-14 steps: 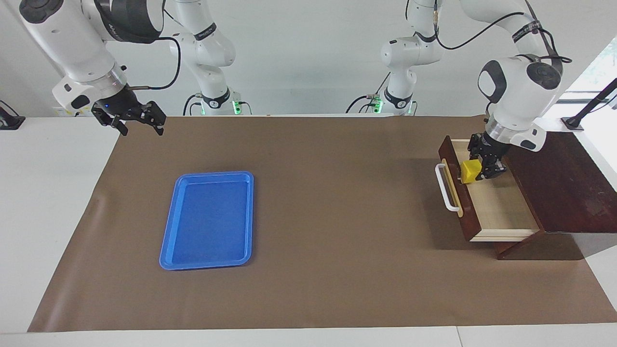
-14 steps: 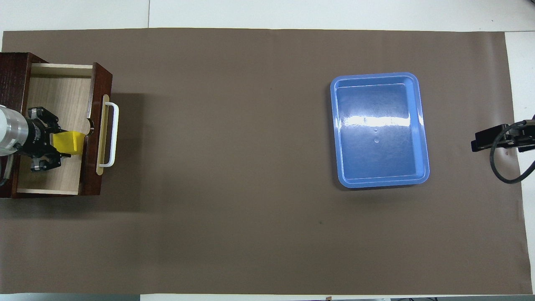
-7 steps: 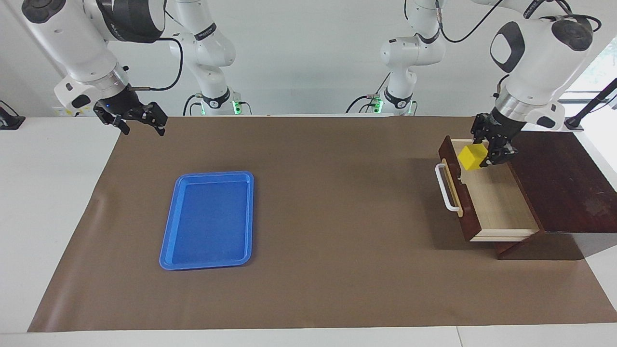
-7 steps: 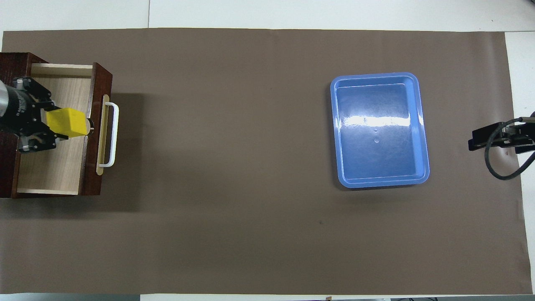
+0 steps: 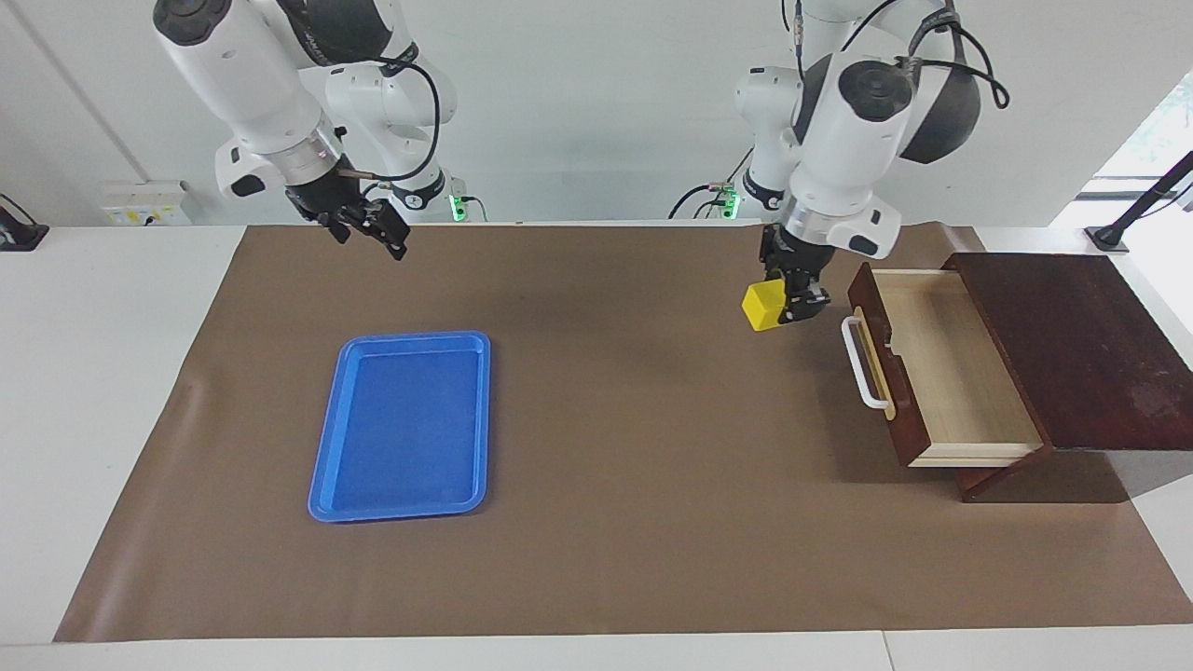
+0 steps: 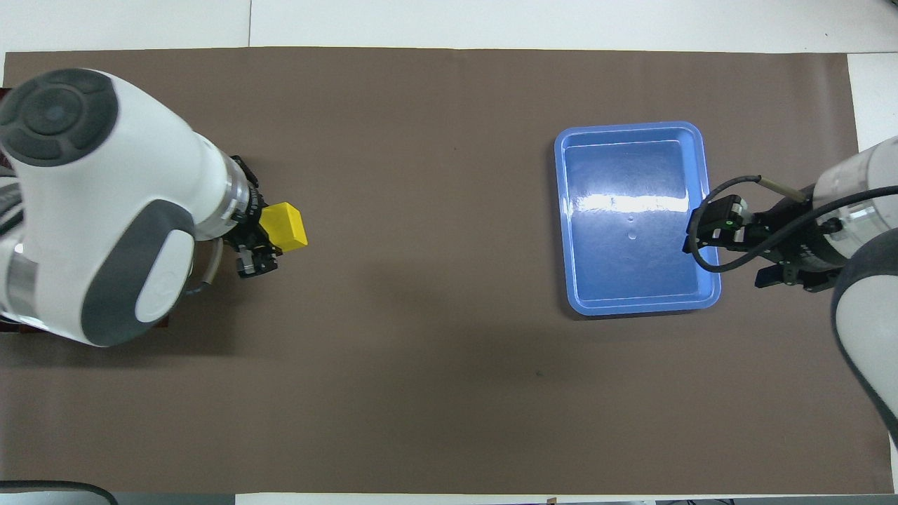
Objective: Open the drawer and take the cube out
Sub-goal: 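Carry the cube out with the left gripper while the right gripper approaches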
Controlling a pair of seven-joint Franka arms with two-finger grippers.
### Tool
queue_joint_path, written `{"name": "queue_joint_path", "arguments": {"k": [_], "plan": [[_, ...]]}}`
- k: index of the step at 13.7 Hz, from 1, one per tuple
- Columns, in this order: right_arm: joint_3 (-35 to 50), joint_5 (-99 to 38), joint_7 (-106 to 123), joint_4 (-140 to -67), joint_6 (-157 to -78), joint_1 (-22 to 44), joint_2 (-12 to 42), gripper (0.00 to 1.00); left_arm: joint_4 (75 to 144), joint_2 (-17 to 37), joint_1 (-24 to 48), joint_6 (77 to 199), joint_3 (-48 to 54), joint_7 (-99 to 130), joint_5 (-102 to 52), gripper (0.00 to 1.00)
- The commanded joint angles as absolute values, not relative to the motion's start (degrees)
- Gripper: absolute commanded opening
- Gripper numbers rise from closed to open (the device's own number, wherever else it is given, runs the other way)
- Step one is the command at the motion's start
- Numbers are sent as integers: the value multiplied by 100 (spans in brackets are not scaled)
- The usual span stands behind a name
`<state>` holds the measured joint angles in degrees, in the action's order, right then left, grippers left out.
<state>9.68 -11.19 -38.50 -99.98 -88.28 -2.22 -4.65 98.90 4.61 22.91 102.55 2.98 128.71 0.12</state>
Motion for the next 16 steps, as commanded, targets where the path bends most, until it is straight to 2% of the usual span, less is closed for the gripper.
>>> {"name": "queue_joint_path", "arguments": {"k": [1, 4, 6, 12, 14, 16], "plan": [[976, -1772, -5364, -10388, -8929, 131, -755, 100, 10115, 448, 2670, 10634, 185, 13691, -62, 0], [984, -2310, -6544, -10748, -9350, 491, -896, 100, 10301, 396, 2856, 10784, 185, 13913, -62, 0], [984, -2679, -7457, -10854, -9832, 763, -783, 100, 10318, 387, 2883, 10784, 185, 13913, -62, 0], [984, -3839, -8016, -10758, -10457, 1194, 122, 100, 10345, 369, 3015, 10793, 185, 13887, -62, 0], [984, -4201, -8007, -10347, -10670, 1256, 691, 100, 10371, 360, 3023, 10793, 193, 13878, -62, 0], [984, -4219, -7998, -10100, -10679, 1379, 966, 100, 10397, 343, 3094, 10793, 193, 13878, -62, 0]]}}
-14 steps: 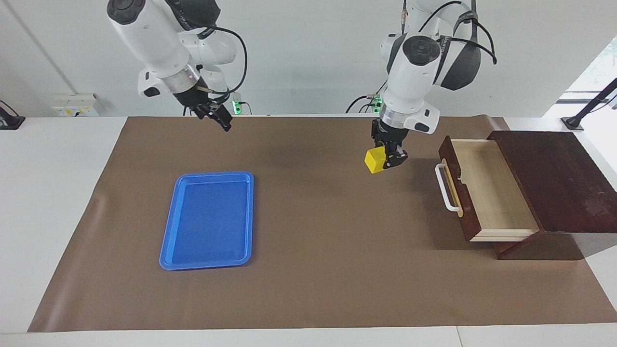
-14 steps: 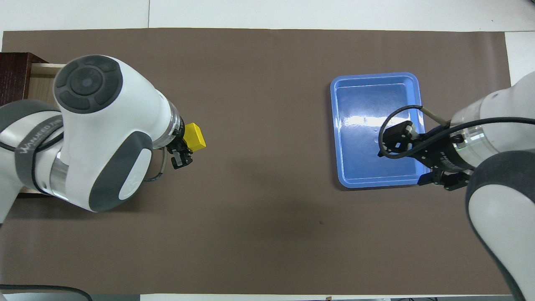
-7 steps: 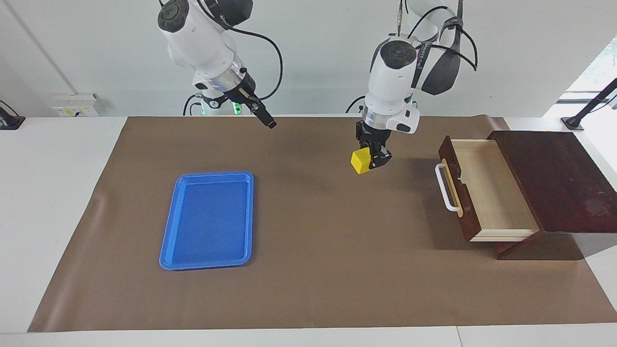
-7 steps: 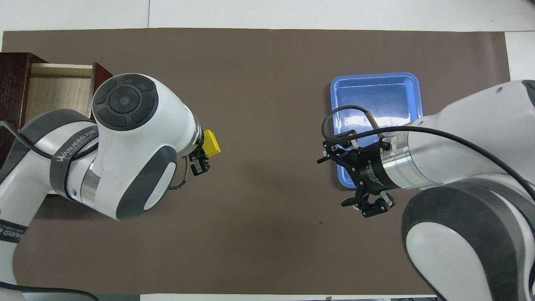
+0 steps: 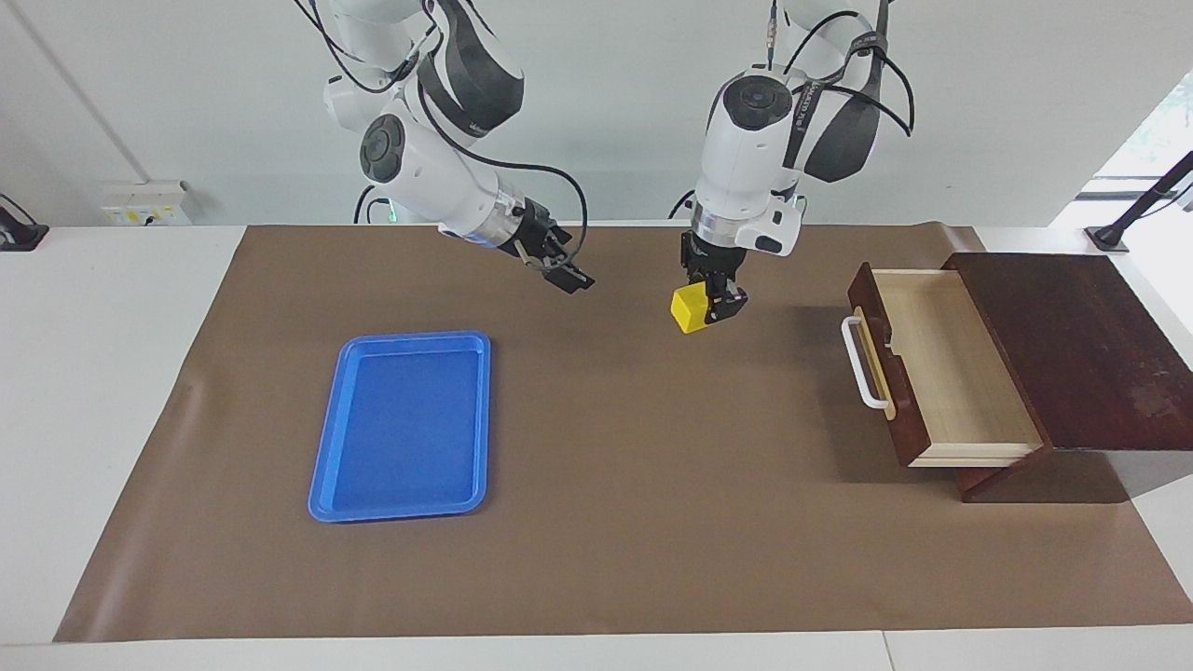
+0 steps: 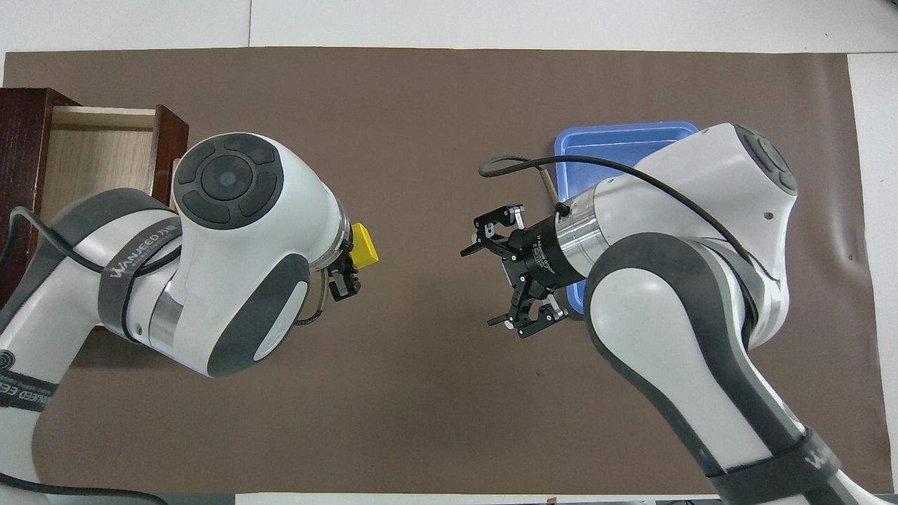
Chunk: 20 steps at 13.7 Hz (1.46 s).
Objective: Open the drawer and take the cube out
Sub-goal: 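Carry the cube out with the left gripper while the right gripper approaches, then grasp the yellow cube with the right gripper from the left gripper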
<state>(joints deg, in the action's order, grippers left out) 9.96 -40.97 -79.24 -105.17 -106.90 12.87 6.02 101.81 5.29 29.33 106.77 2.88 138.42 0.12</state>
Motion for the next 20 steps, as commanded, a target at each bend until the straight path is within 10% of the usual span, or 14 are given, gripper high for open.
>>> {"name": "queue_joint_path", "arguments": {"k": [1, 9, 20], "plan": [[984, -4254, -8007, -10020, -10679, 1449, 1089, 100, 10406, 334, 3094, 10793, 193, 13869, -62, 0], [941, -4123, -8806, -8000, -10687, 1819, 2873, 100, 10441, 325, 3190, 10889, 211, 13825, -62, 0], [967, -4060, -8710, -8051, -10679, 1995, 2900, 100, 10573, 316, 3296, 11364, 220, 13500, -70, 0]]}}
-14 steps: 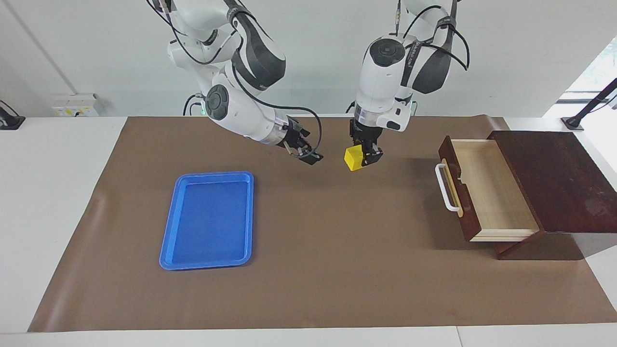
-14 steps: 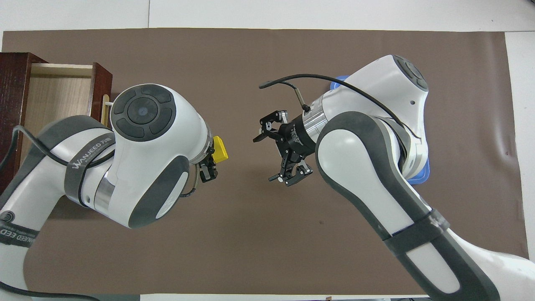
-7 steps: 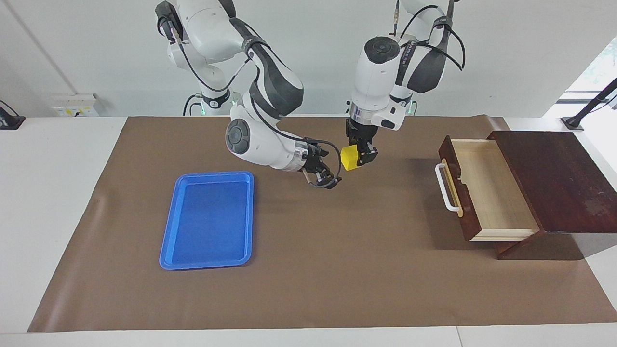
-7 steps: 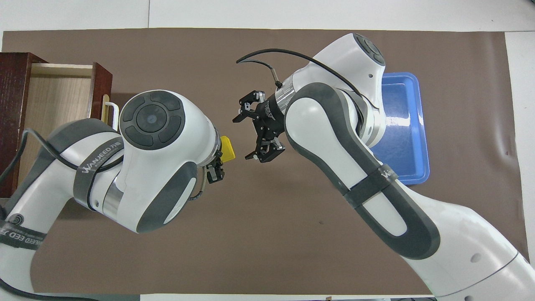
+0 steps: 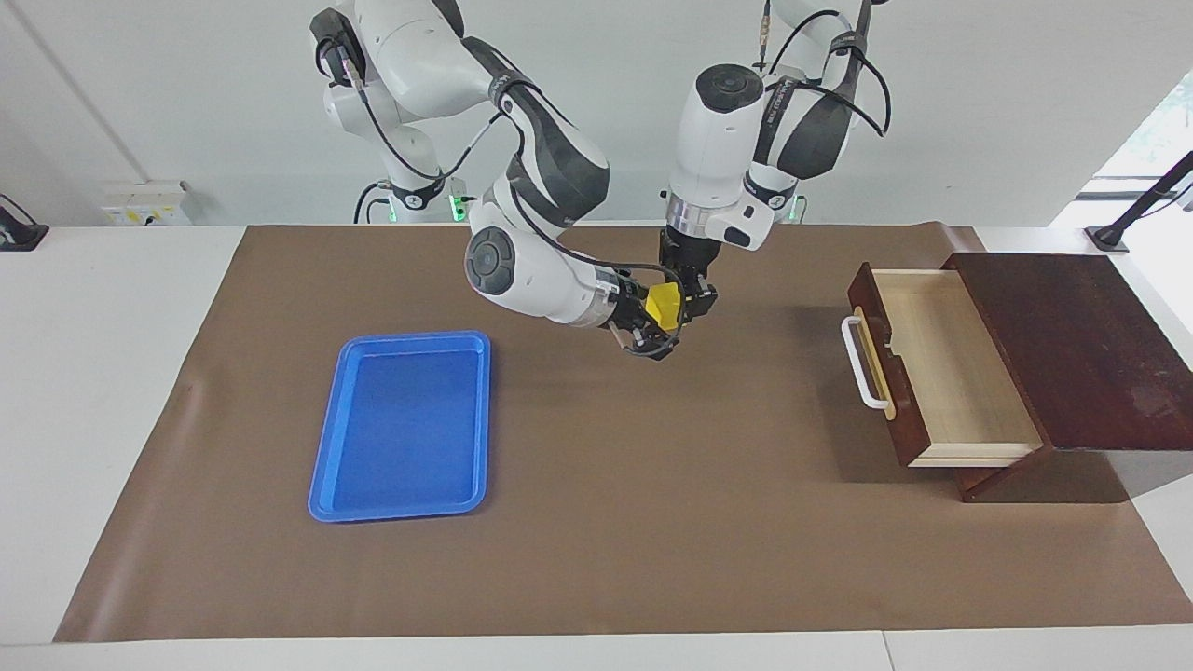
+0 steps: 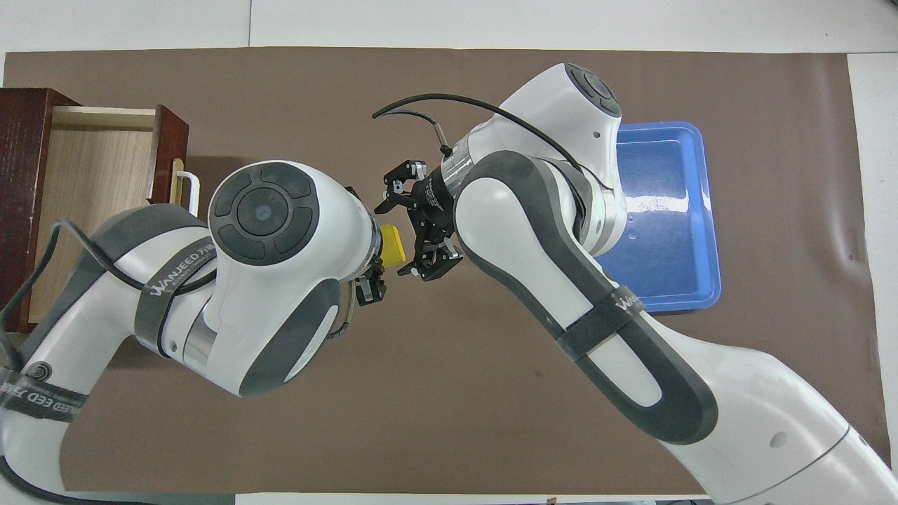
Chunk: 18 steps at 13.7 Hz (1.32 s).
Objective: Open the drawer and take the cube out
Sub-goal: 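Grasp the yellow cube with the right gripper from the left gripper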
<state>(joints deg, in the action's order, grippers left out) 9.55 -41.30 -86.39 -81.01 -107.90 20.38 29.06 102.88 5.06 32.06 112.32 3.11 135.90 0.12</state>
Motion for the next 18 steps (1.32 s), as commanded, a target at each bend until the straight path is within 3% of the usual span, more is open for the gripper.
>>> {"name": "queue_joint_path", "arguments": {"k": [1, 18], "plan": [[967, -4087, -8719, -8068, -10679, 1986, 2866, 100, 10582, 290, 3287, 11364, 220, 13509, -70, 0], [967, -4148, -8692, -8385, -10810, 2145, 2716, 100, 10591, 290, 3217, 11320, 202, 13570, -70, 0]]}}
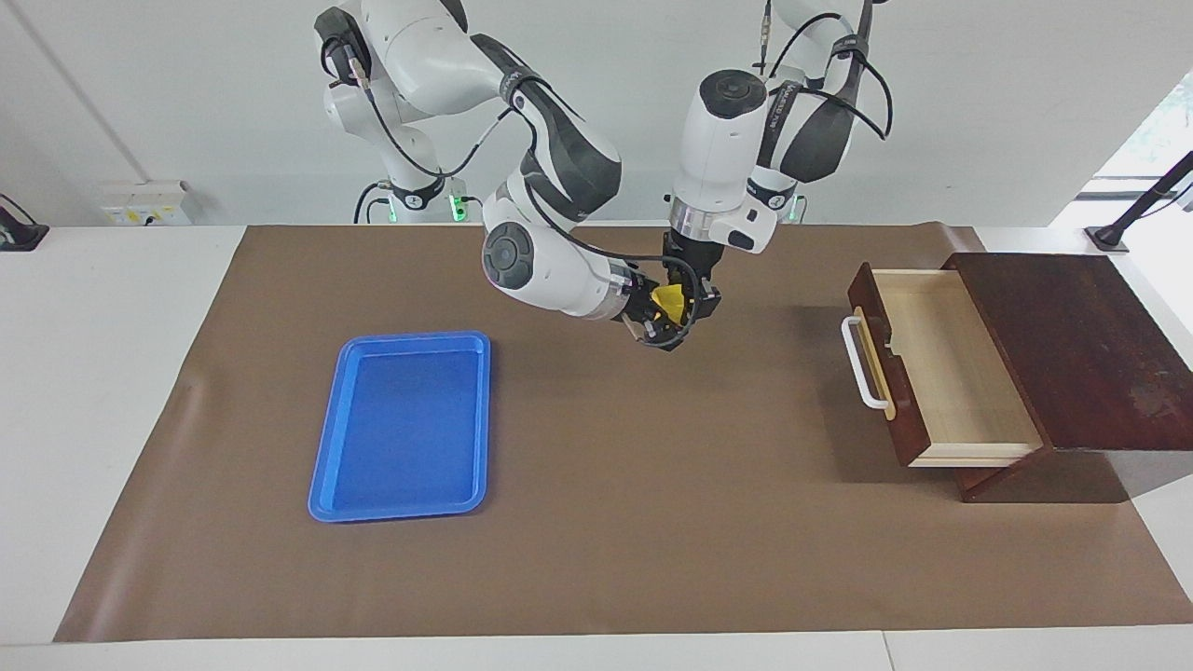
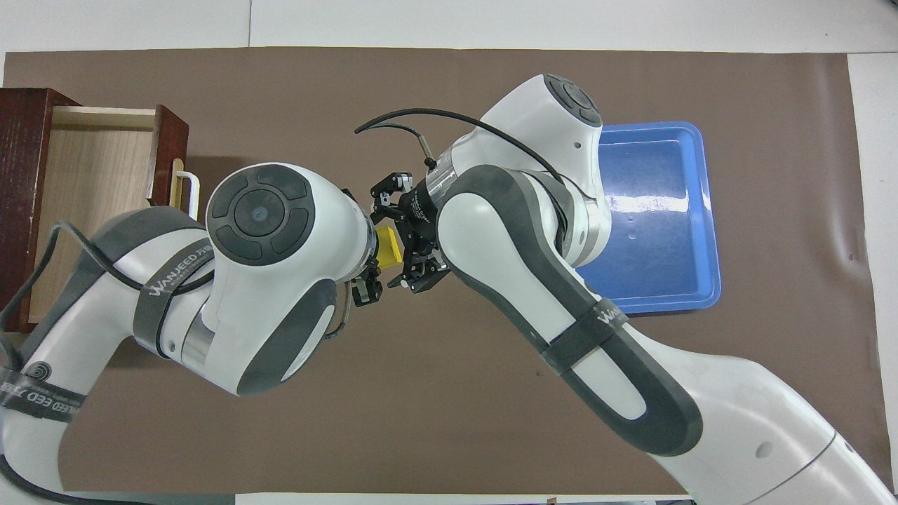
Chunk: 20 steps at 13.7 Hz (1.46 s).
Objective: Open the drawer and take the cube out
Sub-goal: 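Grasp the yellow cube with the right gripper from the left gripper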
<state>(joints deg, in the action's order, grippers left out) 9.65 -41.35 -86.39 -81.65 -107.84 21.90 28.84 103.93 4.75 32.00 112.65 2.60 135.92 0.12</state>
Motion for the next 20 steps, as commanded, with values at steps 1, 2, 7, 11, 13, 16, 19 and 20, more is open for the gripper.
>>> {"name": "queue_joint_path", "arguments": {"k": [1, 2, 7, 11, 13, 16, 19, 20], "plan": [[967, -4148, -8727, -8376, -10854, 2153, 2716, 100, 10600, 290, 3208, 11329, 202, 13570, -70, 0], [967, -4148, -8728, -8385, -10854, 2171, 2716, 100, 10591, 290, 3199, 11329, 202, 13570, -70, 0], [967, -4157, -8745, -8385, -10854, 2171, 2716, 36, 10599, 290, 3155, 11320, 193, 13579, -70, 0], [976, -4166, -8710, -8367, -10854, 2162, 2716, 0, 10608, 299, 3103, 11329, 202, 13579, -70, 0], [976, -4157, -8701, -8367, -10846, 2162, 2716, 0, 10600, 299, 3103, 11320, 193, 13588, -70, 0], [976, -4166, -8684, -8367, -10863, 2153, 2716, 0, 10573, 299, 3103, 11320, 193, 13527, -70, 54], [976, -4166, -8675, -8350, -10872, 2153, 2725, 0, 10565, 273, 3103, 11250, 185, 13509, -62, 100], [976, -4166, -8675, -8341, -10881, 2145, 2725, 0, 10547, 212, 3068, 11137, 167, 13465, -53, 100]]}}
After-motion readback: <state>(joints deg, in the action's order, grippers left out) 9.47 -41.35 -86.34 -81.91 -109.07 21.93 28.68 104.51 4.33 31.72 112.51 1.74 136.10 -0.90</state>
